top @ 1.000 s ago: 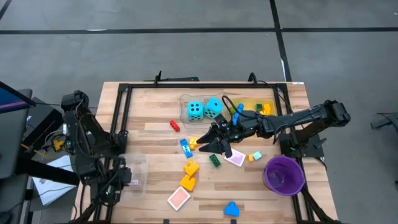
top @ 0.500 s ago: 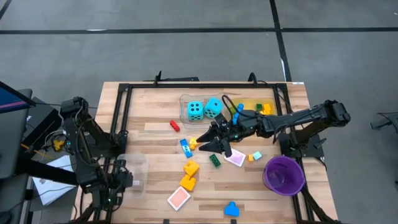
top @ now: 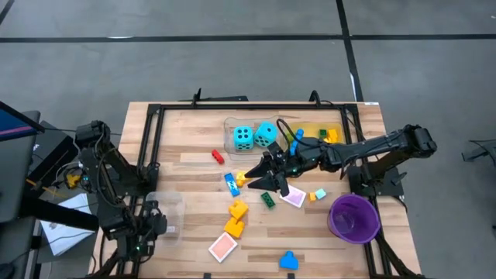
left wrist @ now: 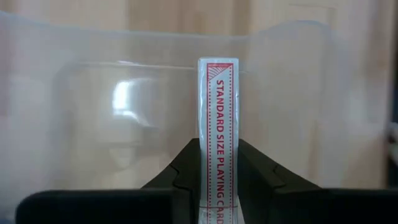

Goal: Pick & Place Toys
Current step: Put the pink deck of cards into the white transparent bin, then put the green game piece into the yellow bin

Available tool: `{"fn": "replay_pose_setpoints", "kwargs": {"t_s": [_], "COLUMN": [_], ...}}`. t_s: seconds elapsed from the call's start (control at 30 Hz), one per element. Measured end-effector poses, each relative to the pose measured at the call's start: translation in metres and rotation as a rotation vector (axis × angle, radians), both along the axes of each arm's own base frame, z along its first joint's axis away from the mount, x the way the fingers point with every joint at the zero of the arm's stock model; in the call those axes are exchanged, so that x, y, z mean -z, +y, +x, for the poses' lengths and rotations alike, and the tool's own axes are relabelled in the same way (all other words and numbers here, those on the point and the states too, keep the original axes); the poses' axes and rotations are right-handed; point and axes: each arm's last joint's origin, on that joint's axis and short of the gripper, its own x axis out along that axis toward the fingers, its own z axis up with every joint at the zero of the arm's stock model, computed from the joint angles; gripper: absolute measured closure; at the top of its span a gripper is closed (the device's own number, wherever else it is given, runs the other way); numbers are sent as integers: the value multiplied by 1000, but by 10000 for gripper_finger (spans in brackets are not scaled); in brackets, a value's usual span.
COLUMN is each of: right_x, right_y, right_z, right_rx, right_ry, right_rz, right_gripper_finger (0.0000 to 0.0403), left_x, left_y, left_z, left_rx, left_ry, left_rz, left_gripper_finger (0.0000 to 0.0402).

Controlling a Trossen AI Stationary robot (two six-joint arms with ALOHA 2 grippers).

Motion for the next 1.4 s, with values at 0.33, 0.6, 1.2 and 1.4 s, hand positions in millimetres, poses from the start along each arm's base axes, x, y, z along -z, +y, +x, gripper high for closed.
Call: {"fn": "replay_pose_setpoints", "kwargs": {"t_s": [0.33, 0.6, 1.2, 1.4], "right_x": [0, 0, 0, 1], "right_y": [-3, -7, -12, -12], "right_z": [0, 1, 2, 2], "right_rx": [9, 20, 12, 9], "right_ry": [1, 1, 3, 3], "right_rz": [-1, -1, 1, -1], "right_gripper_finger": [143, 143, 143, 143], "left_x": [6, 10, 5, -14], "left_y": [-2, -6, -3, 9], "left_z": [1, 2, -2, -4], "left_rx": [0, 1, -3, -15], "left_ry": [-3, -2, -2, -67], "left_rz": [15, 14, -7, -64], "left_gripper_finger": [342, 342, 150, 155]}}
